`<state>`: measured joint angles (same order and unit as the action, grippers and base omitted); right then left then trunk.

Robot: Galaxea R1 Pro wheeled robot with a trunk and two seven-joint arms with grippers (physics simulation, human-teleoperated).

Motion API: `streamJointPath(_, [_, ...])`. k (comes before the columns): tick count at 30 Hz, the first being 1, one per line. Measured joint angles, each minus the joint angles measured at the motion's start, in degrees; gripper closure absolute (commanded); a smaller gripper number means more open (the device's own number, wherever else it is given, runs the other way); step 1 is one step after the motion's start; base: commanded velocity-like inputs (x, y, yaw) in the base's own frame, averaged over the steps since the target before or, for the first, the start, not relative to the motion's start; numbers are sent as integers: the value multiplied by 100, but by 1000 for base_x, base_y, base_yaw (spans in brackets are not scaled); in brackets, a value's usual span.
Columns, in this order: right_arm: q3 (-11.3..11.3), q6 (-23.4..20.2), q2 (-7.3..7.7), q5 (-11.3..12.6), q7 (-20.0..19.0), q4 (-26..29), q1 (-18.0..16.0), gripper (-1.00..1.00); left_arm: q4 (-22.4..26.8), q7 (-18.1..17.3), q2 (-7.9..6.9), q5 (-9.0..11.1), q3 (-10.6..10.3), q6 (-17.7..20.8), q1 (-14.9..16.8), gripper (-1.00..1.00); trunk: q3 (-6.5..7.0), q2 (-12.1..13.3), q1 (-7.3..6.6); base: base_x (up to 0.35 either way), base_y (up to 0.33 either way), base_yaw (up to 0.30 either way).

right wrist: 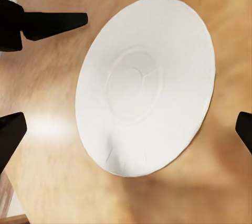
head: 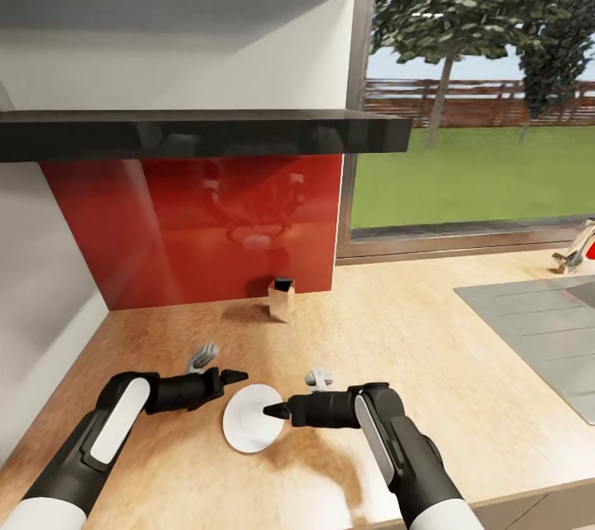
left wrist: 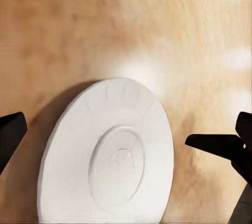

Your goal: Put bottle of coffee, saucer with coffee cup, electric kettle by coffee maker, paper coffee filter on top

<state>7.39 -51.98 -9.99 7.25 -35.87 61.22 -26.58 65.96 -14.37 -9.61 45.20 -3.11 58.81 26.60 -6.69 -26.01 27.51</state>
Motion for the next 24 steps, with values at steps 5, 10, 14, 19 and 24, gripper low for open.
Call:
streamJointPath(5, [0, 4, 0, 3, -1, -16, 0, -100, 11, 0, 17, 2, -1, 0, -65, -100, 0, 0, 0, 0, 0, 0])
streamJointPath(10, [7, 7, 0, 3, -2, -90, 15, -100, 12, 0, 52, 1, 3, 2, -114, -100, 0, 0, 0, 0, 0, 0])
streamJointPath(14, [3, 17, 0, 111, -19, -281, 28, -100, 12, 0, 57, 2, -51, 1, -151, -100, 2, -2, 0, 0, 0, 0])
streamJointPath(19, [7, 8, 0, 136, -18, -355, 32, -100, 20, -12, 58, 144, -174, 1, -160, -100, 2, -1, 0, 0, 0, 0])
streamJointPath(24, [5, 8, 0, 125, -17, -367, 32, -100, 21, -17, 20, 568, -411, 2, -162, -100, 1, -1, 0, 0, 0, 0])
